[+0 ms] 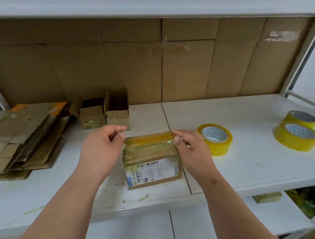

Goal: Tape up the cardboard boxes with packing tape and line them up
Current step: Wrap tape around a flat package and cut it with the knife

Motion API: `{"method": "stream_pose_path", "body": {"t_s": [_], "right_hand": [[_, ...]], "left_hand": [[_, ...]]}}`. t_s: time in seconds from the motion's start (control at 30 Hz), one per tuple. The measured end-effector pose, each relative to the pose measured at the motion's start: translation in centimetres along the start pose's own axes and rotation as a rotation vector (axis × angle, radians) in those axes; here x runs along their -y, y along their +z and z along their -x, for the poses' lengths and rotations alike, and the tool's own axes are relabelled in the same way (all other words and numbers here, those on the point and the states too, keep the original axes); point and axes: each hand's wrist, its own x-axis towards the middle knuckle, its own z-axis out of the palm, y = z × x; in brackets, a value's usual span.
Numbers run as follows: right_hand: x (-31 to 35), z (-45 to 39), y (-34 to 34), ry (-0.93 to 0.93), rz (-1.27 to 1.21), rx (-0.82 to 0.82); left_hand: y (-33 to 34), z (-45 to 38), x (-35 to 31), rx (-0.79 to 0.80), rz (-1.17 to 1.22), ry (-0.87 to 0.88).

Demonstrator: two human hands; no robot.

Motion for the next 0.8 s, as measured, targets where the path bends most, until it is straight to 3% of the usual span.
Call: {"method": "stream_pose_path", "body": {"t_s": [0.1,0.2,0.37,0.47,0.57,0.8], "right_hand": [[-1.2,-0.9,-1.3,-0.002,0.009,-0.073],[-2.8,-2.2,-3.2,0.052,0.228,-0.168],[-5.8,-3.5,-5.4,0.348,0.838,0.088],[-6.5,-3.9,-5.9,0.342,0.961,0.137],[-6.3,-4.6,-6.1,0.308,0.958,0.162],[-2.8,-5.5,-6.0,0.165,0.489,0.052]], "left_hand": [[1.2,0.1,-0.6,0.05,-0.13,0.019],[1.8,0.4,-1.0,0.052,-0.208,0.026],[2.2,0.6,-2.0,-0.045,-0.302,0.017],[2.5,0.8,-2.2,-0.011,-0.303,-0.015],[2.9,0.8,-2.0,0.023,-0.269,-0.074],[2.9,0.0,-2.1,-0.062,-0.11,-0.127]]}}
